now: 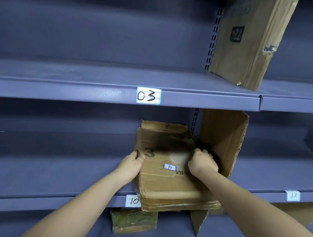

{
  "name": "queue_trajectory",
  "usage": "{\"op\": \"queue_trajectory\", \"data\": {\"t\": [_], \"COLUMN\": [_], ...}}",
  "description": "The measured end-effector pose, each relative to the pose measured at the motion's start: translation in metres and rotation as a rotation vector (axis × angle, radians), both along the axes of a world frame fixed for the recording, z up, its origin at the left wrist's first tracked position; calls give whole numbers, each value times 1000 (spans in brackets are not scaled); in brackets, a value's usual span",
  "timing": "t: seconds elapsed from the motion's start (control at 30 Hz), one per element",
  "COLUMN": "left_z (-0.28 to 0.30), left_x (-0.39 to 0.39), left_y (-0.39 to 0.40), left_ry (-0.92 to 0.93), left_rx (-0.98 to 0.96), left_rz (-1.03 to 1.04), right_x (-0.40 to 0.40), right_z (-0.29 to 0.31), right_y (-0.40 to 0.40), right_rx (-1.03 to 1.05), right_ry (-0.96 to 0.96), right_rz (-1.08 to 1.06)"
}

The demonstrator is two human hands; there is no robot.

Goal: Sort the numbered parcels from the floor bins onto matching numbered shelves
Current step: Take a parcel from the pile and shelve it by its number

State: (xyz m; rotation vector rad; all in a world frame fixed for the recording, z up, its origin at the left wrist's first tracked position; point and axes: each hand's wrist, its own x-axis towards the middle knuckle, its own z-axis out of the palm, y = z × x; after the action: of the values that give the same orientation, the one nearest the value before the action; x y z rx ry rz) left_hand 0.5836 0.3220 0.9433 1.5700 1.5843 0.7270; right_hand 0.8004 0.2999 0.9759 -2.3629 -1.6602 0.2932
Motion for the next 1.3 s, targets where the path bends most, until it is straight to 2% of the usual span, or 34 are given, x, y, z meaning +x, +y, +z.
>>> {"op": "queue_trajectory", "data": {"t": [0.17, 0.4, 0.57, 0.77, 0.93, 1.03, 1.3], "left_z": [9, 46, 75, 92, 98, 100, 91], "left_x": [1, 4, 17, 57, 111, 153, 285], "left_y": [-4, -22, -50, -86, -127, -150, -209], "left_ry": [61, 112, 203, 323, 458, 464, 547], "left_rx": [17, 158, 280, 459, 740, 876, 953], "left_rz": [-13, -14, -159, -394, -590, -696, -974], "right_x": [3, -6, -7, 9, 56, 96, 218], "right_z": [6, 30, 54, 71, 68, 61, 42], "right_y": [-1, -18, -52, -125, -186, -218, -309], "right_rx": [-46, 65, 151, 286, 318, 290, 168], "right_ry": [103, 181, 146, -19, -170, -227, -386], "right_rz": [67, 160, 268, 378, 322, 256, 34]}}
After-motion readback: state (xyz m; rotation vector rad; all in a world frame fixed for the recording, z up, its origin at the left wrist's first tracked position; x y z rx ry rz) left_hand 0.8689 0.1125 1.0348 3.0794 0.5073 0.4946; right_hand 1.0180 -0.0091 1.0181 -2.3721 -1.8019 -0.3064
